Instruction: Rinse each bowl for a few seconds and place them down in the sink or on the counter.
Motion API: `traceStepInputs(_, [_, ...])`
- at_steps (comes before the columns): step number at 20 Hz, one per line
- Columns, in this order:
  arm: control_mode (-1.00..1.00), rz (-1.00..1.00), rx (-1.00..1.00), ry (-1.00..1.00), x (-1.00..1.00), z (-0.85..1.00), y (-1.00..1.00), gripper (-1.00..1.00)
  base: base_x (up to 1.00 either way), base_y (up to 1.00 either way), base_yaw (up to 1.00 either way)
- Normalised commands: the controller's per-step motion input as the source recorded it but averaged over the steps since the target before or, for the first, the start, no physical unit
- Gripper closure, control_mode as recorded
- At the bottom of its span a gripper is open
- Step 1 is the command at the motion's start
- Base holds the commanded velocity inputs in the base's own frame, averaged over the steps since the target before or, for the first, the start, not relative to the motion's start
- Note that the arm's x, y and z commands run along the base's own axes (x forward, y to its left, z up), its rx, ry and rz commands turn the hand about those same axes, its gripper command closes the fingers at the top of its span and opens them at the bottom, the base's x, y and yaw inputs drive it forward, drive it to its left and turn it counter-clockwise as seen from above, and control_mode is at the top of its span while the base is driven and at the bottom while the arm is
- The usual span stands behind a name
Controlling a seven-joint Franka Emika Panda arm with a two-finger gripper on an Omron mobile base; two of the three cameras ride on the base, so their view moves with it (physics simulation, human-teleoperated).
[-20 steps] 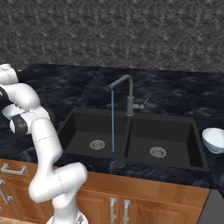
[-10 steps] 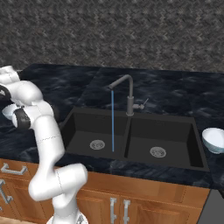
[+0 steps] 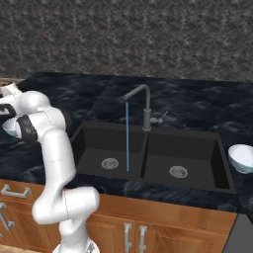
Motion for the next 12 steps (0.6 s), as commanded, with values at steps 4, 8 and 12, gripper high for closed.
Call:
traceStepInputs(4, [-1.0,0.04,0.13,0.0,0.08,-0.14,-0.04,-1.0,0.0,0.0,0.0])
traceStepInputs(8, [-1.0,0.06,0.05,0.0,0.22,0.0,0.02,-1.0,0.0,0.0,0.0])
traceStepInputs(12, [-1.0,0.06,0.02,0.0,0.31,0.0,0.09,-1.0,0.0,0.0,0.0])
